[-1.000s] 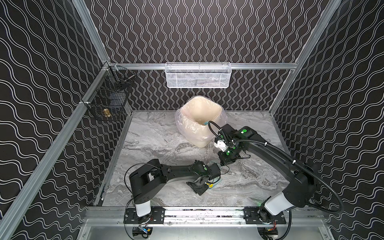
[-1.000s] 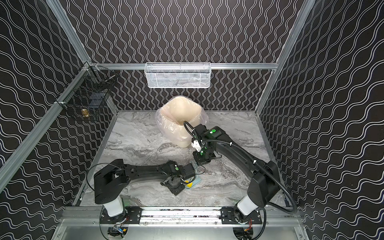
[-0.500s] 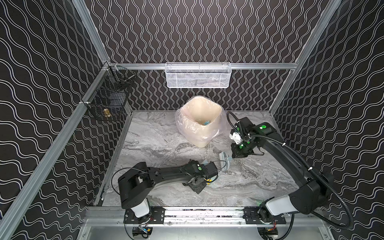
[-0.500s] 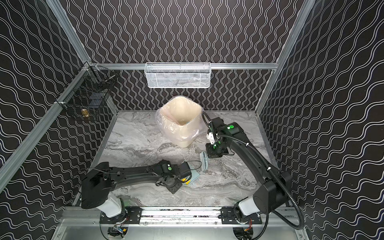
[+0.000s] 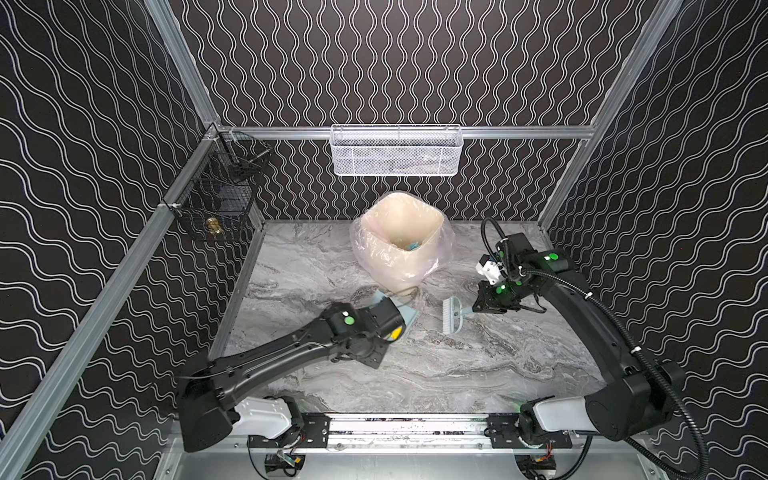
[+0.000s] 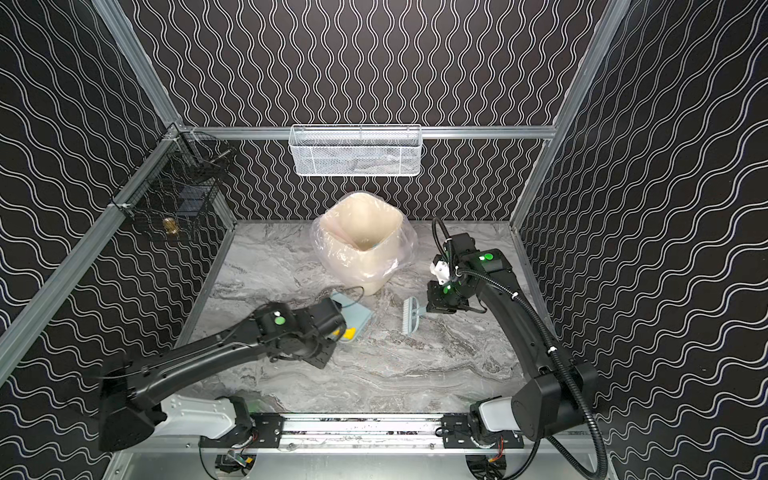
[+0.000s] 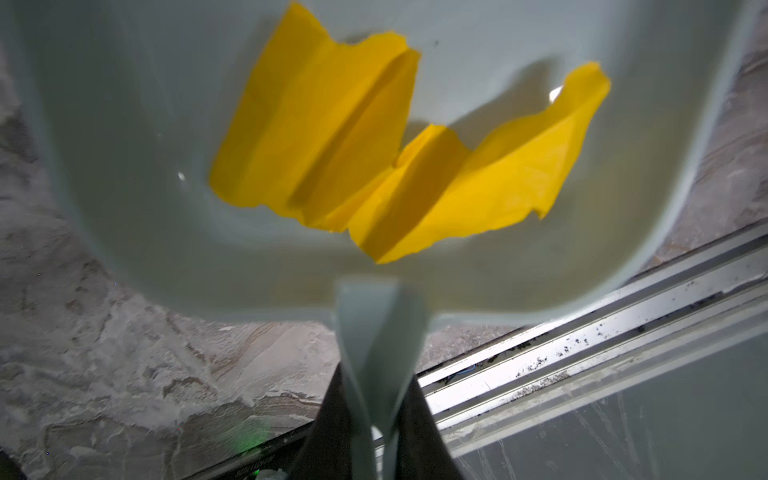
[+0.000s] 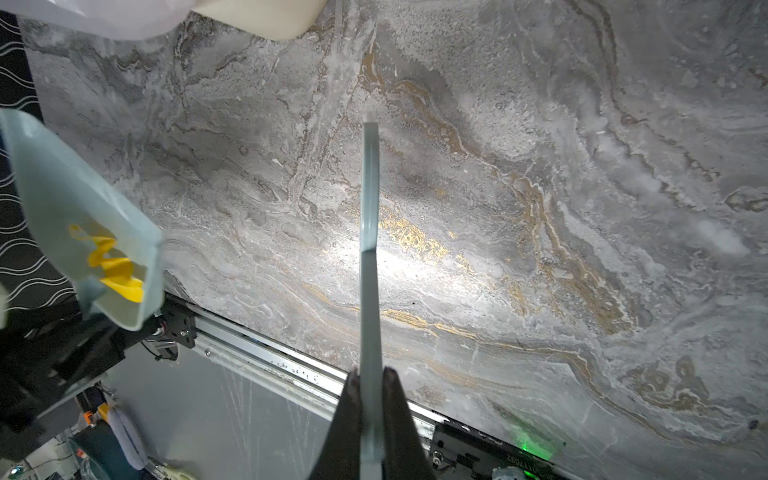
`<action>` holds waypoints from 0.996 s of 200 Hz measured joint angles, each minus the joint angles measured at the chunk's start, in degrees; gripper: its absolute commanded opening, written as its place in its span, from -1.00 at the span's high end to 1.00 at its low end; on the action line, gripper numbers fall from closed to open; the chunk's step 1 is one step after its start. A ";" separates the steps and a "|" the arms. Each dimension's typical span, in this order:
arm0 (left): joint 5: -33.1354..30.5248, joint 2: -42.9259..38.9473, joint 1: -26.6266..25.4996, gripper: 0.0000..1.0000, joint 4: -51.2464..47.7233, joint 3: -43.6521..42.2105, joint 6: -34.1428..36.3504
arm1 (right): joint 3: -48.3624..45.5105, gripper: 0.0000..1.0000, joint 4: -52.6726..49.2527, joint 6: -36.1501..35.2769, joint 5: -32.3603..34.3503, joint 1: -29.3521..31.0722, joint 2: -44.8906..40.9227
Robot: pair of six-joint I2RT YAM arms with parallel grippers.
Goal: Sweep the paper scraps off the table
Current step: 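Lift the dustpan toward the bin with the left gripper while the right raises the brush, then tip the dustpan over the bin with the left gripper to empty it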
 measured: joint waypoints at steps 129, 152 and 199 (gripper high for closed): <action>4.70 13.55 32.54 1.00 -16.79 40.06 21.70 | -3.19 1.00 1.97 1.97 -4.28 -3.19 -4.57; 3.72 18.67 33.73 1.00 -17.84 46.42 24.85 | -3.23 1.00 1.95 2.16 -4.39 -3.34 -5.11; -3.02 28.22 33.86 1.00 -19.21 58.99 30.86 | -4.37 1.00 1.49 2.21 -4.44 -3.65 -5.97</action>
